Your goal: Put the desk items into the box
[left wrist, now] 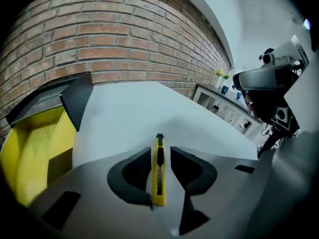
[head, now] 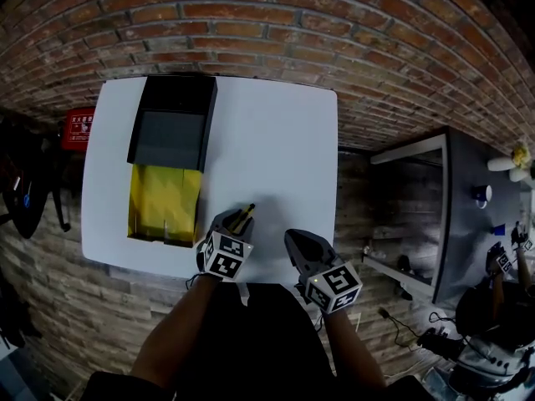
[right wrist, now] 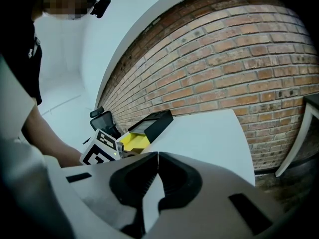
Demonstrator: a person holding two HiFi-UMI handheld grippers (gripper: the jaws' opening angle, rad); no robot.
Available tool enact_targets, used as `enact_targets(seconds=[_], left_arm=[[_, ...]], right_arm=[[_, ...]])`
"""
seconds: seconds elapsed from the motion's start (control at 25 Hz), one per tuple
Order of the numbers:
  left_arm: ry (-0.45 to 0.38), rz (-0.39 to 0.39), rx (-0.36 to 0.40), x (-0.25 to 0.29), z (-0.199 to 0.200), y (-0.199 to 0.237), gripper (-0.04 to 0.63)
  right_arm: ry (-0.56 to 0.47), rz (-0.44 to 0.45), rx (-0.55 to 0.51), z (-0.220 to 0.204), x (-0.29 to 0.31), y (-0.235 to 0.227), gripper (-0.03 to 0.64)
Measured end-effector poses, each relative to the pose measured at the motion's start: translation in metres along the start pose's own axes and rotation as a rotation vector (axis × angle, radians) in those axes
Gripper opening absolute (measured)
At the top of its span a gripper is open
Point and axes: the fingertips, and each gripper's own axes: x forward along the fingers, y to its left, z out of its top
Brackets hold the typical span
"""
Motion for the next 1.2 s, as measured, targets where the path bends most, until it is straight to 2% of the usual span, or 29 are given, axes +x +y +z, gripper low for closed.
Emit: enact_targets(seconds=[0.6,1.2], left_arm=[[0.027,0.039,0.029,0.000,-0.002,0.006,0.074],[-0.065,0.042,-0.014,-0.032,0.020,0.009,0.072]], right_arm=[[-0.005,-0.006,0.003,0.000,-0.003,-0.005,0.021],[-0.026,0.038,-0.029,0.015,0.008,0.014,0.021]])
